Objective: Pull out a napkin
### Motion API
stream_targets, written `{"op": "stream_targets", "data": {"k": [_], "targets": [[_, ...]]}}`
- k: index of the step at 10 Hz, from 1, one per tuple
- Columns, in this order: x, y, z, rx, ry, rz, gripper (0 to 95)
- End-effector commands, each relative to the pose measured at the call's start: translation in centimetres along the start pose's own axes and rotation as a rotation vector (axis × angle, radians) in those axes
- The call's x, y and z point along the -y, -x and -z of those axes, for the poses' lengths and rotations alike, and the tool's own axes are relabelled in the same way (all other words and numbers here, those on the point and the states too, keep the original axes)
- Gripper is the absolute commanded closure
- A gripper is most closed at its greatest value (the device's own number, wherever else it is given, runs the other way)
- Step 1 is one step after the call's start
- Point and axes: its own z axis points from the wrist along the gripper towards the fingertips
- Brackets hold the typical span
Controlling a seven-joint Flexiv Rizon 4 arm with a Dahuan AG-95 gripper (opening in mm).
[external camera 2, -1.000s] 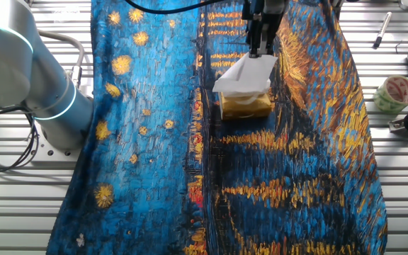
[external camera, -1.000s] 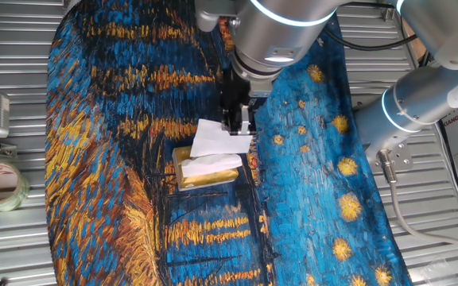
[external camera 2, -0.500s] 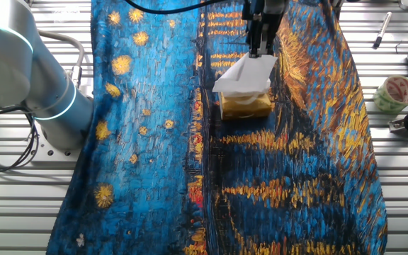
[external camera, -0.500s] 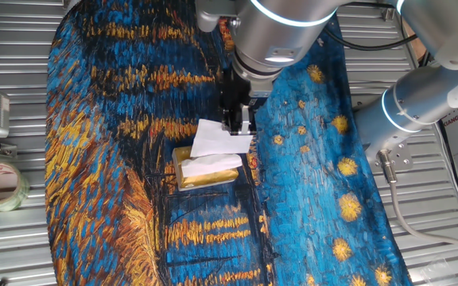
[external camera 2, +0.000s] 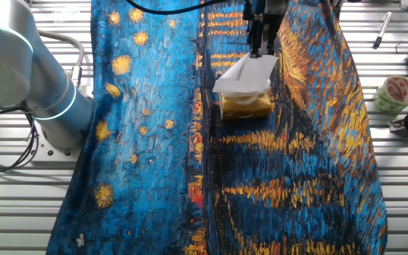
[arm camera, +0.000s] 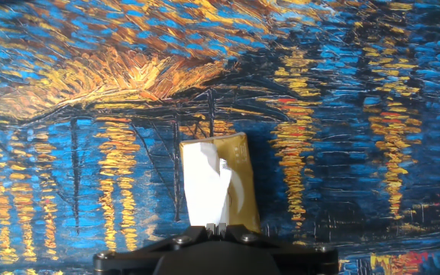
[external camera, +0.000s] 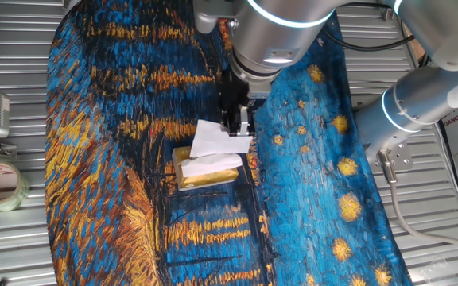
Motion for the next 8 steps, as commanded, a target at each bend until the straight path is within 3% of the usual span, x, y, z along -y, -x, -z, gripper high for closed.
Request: {"op": "stream_targets", "data": {"k": [1,8], "targets": [[0.1,-0.1,0.0,-0.002,0.001,0.003,95.0],[1.4,-0.3,-0.2,-0.002,0.013,0.034,95.0]]}}
